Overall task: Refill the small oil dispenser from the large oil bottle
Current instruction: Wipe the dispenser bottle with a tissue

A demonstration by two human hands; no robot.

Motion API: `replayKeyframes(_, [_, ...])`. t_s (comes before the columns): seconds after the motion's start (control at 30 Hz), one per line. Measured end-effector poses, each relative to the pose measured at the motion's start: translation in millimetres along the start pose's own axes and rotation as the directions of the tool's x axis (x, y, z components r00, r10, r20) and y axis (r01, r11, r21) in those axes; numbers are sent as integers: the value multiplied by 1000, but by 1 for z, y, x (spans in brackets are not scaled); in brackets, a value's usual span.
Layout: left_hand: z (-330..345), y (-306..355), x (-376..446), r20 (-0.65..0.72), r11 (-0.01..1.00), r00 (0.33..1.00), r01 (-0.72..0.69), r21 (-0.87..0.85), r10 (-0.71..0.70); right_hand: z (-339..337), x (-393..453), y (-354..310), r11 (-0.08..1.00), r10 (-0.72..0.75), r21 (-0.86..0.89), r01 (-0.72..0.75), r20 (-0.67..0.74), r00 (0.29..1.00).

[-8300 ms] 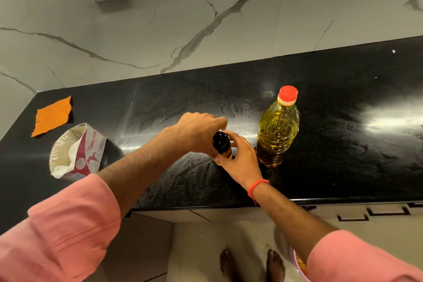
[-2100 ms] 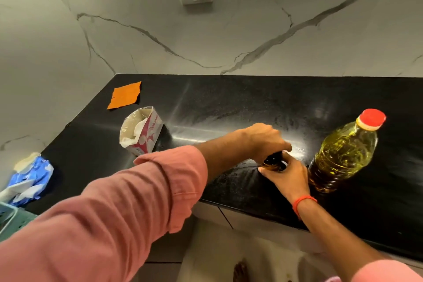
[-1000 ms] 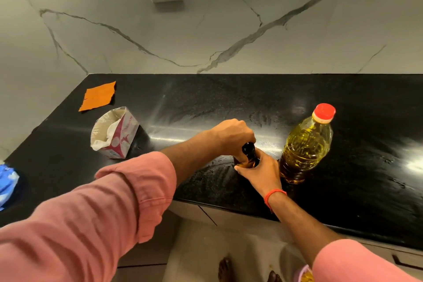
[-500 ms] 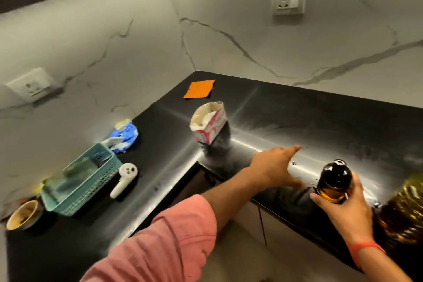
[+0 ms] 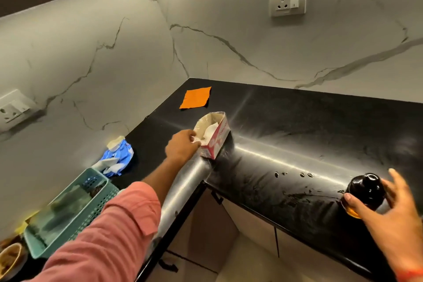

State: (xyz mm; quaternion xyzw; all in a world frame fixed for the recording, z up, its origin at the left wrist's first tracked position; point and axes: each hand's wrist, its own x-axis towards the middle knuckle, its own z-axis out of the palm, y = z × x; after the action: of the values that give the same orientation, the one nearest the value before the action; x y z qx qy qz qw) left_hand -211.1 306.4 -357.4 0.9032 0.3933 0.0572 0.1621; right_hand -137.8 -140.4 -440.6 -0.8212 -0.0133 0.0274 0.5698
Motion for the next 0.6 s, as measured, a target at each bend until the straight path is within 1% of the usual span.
replayKeyframes(0.07, [0,-14,12,18,999,999,-27,17,27,6,-2,4,999,27,-43,-28,-28,999])
replayKeyframes(0.17, [5,-27,23,71,993,993,-96,68,91,12,-3,9,998,35,-51,-38,-56,998])
replayKeyframes(0.4, [13,-31,41,49,983,988,-149,107,144,18,2,13,998,24,-61,-30,-91,996])
replayKeyframes(0.6, [8,-27,44,-4,987,989,-146,67,147,20,3,9,993,18,-117,-27,-77,997])
